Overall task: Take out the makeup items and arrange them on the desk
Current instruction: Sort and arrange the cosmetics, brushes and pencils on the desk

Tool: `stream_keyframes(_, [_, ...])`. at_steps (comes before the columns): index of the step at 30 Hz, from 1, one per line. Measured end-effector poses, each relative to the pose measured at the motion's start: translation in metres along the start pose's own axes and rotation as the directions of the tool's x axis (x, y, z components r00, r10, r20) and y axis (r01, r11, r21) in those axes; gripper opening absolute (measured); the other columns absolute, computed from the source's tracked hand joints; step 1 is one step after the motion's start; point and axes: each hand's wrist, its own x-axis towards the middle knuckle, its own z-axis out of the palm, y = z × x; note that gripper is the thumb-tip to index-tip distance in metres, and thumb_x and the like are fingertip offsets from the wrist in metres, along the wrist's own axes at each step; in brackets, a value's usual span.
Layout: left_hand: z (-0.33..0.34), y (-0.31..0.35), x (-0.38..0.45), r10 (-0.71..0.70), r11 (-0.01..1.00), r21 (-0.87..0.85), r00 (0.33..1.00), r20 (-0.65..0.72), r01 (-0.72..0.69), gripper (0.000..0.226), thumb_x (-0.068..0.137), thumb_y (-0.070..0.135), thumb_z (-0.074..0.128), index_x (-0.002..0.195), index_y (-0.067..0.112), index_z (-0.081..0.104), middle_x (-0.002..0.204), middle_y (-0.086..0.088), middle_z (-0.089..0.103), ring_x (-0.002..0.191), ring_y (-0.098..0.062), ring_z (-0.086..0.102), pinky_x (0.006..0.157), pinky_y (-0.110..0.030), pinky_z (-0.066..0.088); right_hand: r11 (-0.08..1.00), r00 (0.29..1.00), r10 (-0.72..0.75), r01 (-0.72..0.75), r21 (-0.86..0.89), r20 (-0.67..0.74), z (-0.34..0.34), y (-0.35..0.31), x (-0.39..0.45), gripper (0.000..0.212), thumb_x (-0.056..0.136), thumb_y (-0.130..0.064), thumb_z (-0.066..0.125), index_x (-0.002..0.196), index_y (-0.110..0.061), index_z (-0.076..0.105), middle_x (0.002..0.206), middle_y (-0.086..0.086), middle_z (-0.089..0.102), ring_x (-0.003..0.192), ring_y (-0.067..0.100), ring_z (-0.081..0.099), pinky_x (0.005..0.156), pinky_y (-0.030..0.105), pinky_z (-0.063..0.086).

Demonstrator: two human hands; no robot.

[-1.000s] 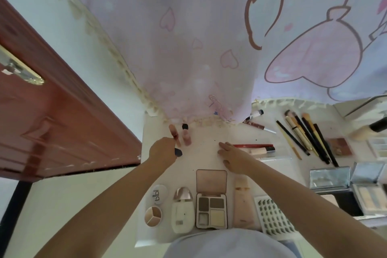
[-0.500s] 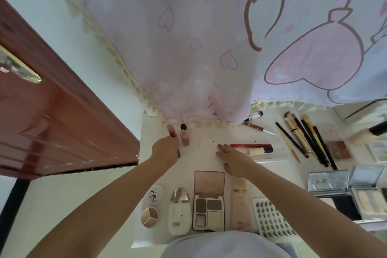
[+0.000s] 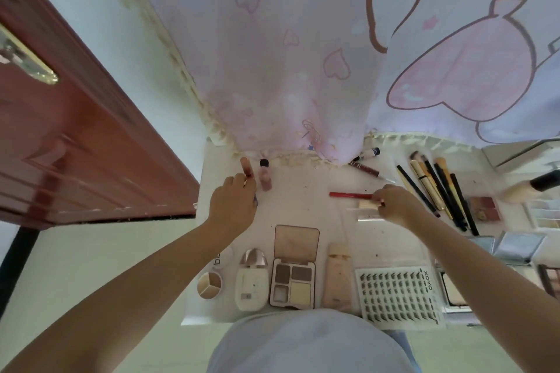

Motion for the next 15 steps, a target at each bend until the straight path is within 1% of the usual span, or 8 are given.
stream_keyframes(2, [-0.001, 0.005, -0.007, 0.032, 0.999, -0.029, 0.995, -0.096, -0.035, 0.036, 0.067, 0.013, 0.075, 0.098, -0.001, 0.063, 0.093, -0.018, 0.063, 0.078, -0.033, 0.061, 0.056, -0.036, 0.051, 0.999, 1.0, 0.01, -0.01, -0.032, 0.012, 0.004, 0.002, 0.002, 0.04, 0.083, -0.002, 0.042, 0.117, -0.016, 0.057, 0.117, 0.006, 0.054, 0.106, 0.023, 0.052, 0.086, 0.029, 0.045])
stream_keyframes(3, [-0.002, 0.008, -0.009, 0.026, 0.997, -0.069, 0.996, -0.086, -0.032, 0.035, 0.068, 0.012, 0.074, 0.098, -0.002, 0.063, 0.095, -0.019, 0.063, 0.081, -0.035, 0.061, 0.059, -0.037, 0.05, 0.999, 1.0, 0.011, -0.01, -0.047, 0.018, 0.004, 0.002, 0.003, 0.041, 0.084, -0.002, 0.042, 0.119, -0.017, 0.056, 0.117, 0.005, 0.054, 0.107, 0.022, 0.051, 0.087, 0.029, 0.045])
stream_keyframes(5, [-0.002, 0.012, -0.01, 0.032, 0.994, -0.104, 0.994, -0.106, -0.043, 0.037, 0.075, 0.014, 0.067, 0.109, 0.0, 0.059, 0.106, -0.018, 0.061, 0.091, -0.034, 0.059, 0.067, -0.038, 0.049, 0.995, 0.999, 0.0, 0.004, -0.102, 0.039, 0.005, 0.0, 0.005, 0.042, 0.084, -0.004, 0.042, 0.121, -0.02, 0.054, 0.118, 0.004, 0.054, 0.11, 0.022, 0.049, 0.086, 0.029, 0.045])
stream_keyframes(7, [0.001, 0.019, -0.01, 0.063, 0.989, -0.126, 0.995, -0.078, -0.072, 0.043, 0.087, 0.021, 0.051, 0.126, 0.004, 0.048, 0.126, -0.014, 0.05, 0.109, -0.03, 0.05, 0.082, -0.036, 0.045, 0.983, 0.997, -0.014, 0.028, -0.181, 0.075, 0.004, -0.002, 0.005, 0.04, 0.083, -0.009, 0.043, 0.121, -0.021, 0.052, 0.118, 0.003, 0.053, 0.113, 0.022, 0.046, 0.085, 0.029, 0.043])
stream_keyframes(9, [0.003, 0.028, -0.009, 0.11, 0.983, -0.139, 0.992, -0.067, -0.118, 0.041, 0.092, 0.026, 0.04, 0.129, 0.008, 0.042, 0.136, -0.01, 0.041, 0.123, -0.026, 0.04, 0.092, -0.032, 0.04, 0.968, 0.994, -0.024, 0.051, -0.247, 0.11, 0.004, -0.001, 0.005, 0.038, 0.083, -0.013, 0.046, 0.12, -0.02, 0.051, 0.119, 0.004, 0.051, 0.115, 0.023, 0.042, 0.085, 0.028, 0.041])
stream_keyframes(11, [0.002, 0.038, -0.007, 0.17, 0.973, -0.148, 0.983, -0.068, -0.178, 0.039, 0.093, 0.027, 0.037, 0.128, 0.01, 0.042, 0.134, -0.007, 0.041, 0.127, -0.023, 0.036, 0.095, -0.03, 0.037, 0.962, 0.991, -0.019, 0.054, -0.268, 0.132, 0.004, 0.0, 0.006, 0.036, 0.084, -0.015, 0.047, 0.12, -0.019, 0.05, 0.121, 0.005, 0.048, 0.117, 0.023, 0.039, 0.088, 0.029, 0.04])
stream_keyframes(13, [-0.001, 0.049, -0.003, 0.222, 0.959, -0.168, 0.973, -0.069, -0.23, 0.037, 0.092, 0.025, 0.038, 0.124, 0.008, 0.046, 0.127, -0.009, 0.047, 0.121, -0.023, 0.041, 0.095, -0.032, 0.036, 0.967, 0.992, -0.013, 0.044, -0.252, 0.122, 0.003, 0.001, 0.005, 0.034, 0.085, -0.016, 0.047, 0.119, -0.017, 0.049, 0.122, 0.006, 0.045, 0.118, 0.024, 0.037, 0.089, 0.03, 0.039])
stream_keyframes(15, [-0.004, 0.059, 0.002, 0.271, 0.942, -0.175, 0.956, -0.115, -0.288, 0.034, 0.088, 0.019, 0.046, 0.117, 0.002, 0.052, 0.117, -0.014, 0.053, 0.11, -0.028, 0.05, 0.093, -0.036, 0.041, 0.979, 0.996, -0.016, 0.034, -0.203, 0.093, 0.004, 0.002, 0.003, 0.029, 0.085, -0.014, 0.047, 0.114, -0.016, 0.048, 0.12, 0.006, 0.045, 0.114, 0.023, 0.039, 0.087, 0.029, 0.038])
